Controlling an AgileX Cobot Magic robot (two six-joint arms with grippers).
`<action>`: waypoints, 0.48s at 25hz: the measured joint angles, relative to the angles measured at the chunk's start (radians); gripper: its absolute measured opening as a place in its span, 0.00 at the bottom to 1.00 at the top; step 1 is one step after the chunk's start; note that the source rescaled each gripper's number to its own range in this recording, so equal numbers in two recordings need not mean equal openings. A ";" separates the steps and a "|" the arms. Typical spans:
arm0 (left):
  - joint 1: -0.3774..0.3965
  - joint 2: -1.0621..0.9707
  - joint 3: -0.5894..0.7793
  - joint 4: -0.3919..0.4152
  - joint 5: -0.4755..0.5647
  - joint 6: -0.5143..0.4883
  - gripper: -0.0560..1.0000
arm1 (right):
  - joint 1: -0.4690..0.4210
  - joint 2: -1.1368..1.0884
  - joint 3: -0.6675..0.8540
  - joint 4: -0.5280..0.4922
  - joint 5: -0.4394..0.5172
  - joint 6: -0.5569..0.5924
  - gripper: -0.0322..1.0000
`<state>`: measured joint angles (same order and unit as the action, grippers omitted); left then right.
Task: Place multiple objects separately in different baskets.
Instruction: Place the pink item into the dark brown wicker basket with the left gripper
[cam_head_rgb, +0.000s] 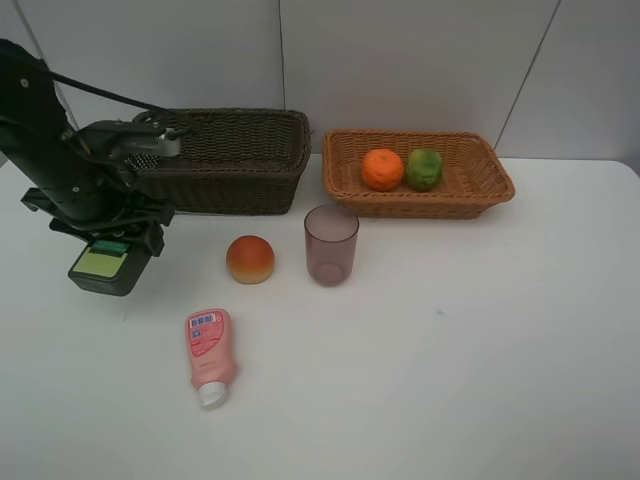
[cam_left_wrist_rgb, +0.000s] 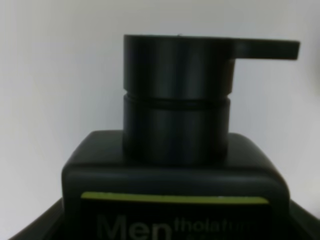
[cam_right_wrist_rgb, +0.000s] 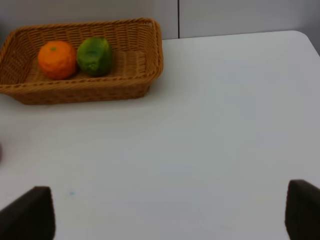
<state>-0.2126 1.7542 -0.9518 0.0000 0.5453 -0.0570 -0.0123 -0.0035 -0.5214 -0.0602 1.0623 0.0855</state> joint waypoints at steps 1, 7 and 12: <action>0.000 -0.016 0.000 0.000 0.010 -0.002 0.83 | 0.000 0.000 0.000 0.000 0.000 0.000 1.00; 0.000 -0.058 -0.106 0.000 0.088 -0.003 0.83 | 0.000 0.000 0.000 0.000 0.000 0.000 1.00; -0.024 -0.058 -0.265 0.029 0.158 -0.001 0.83 | 0.000 0.000 0.000 0.000 0.000 0.000 1.00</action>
<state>-0.2363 1.6957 -1.2172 0.0287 0.7035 -0.0575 -0.0123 -0.0035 -0.5214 -0.0602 1.0623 0.0855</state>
